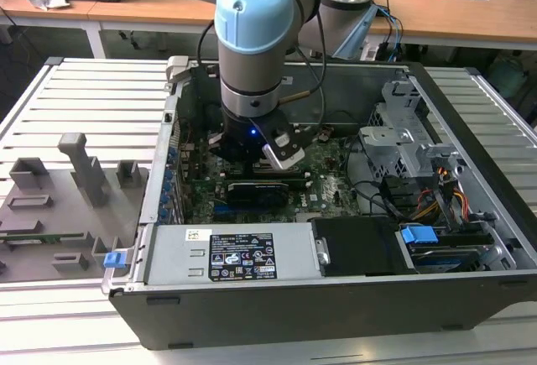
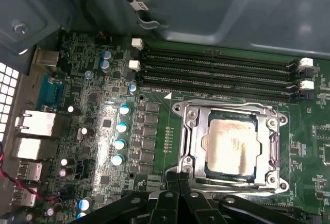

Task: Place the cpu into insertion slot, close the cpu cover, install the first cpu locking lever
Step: 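Install the first cpu locking lever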

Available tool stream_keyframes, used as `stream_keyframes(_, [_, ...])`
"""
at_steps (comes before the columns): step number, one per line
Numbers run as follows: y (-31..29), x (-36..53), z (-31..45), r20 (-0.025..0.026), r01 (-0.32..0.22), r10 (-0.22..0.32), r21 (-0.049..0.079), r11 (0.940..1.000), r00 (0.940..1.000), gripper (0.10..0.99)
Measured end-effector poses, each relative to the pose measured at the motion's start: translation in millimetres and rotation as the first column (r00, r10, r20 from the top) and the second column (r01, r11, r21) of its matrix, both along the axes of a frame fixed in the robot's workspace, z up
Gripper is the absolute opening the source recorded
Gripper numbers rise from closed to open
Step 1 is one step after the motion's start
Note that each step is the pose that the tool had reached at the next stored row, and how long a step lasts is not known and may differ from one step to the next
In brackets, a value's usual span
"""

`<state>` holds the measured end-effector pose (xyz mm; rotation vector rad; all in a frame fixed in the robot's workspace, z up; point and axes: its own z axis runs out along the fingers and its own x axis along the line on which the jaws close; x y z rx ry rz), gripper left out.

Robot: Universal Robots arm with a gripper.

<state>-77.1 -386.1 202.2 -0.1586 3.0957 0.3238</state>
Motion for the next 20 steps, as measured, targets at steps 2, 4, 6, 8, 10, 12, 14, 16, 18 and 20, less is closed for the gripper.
stream_keyframes(2, [0.0, -0.3, -0.9, 0.0005, 0.000, 0.000, 0.009, 1.0000, 1.0000, 0.102])
stream_keyframes(4, [0.1, -0.5, -1.5, 0.0006, 0.000, 0.000, 0.018, 0.9998, 1.0000, 0.102])
stream_keyframes(6, [0.1, -0.6, -2.1, 0.0007, 0.000, 0.000, 0.021, 0.9998, 1.0000, 0.102])
stream_keyframes(8, [0.0, -1.5, -3.3, 0.0007, 0.000, 0.000, 0.024, 0.9997, 1.0000, 0.102])
stream_keyframes(10, [0.0, -2.7, -4.1, 0.0009, -0.001, 0.000, 0.027, 0.9996, 1.0000, 0.102])
stream_keyframes(12, [0.0, -3.8, -3.7, 0.0023, -0.001, 0.001, 0.030, 0.9995, 1.0000, 0.102])
stream_keyframes(14, [0.1, -3.9, 2.5, 0.0025, -0.001, 0.000, 0.030, 0.9995, 1.0000, 0.102])
stream_keyframes(16, [0.1, -3.9, 7.9, 0.0023, 0.000, 0.000, 0.030, 0.9995, 1.0000, 0.102])
stream_keyframes(18, [0.1, -3.9, 10.6, 0.0024, 0.000, 0.000, 0.030, 0.9995, 1.0000, 0.102])
stream_keyframes(20, [0.1, -3.9, 14.0, 0.0024, 0.000, 0.000, 0.030, 0.9995, 1.0000, 0.102])
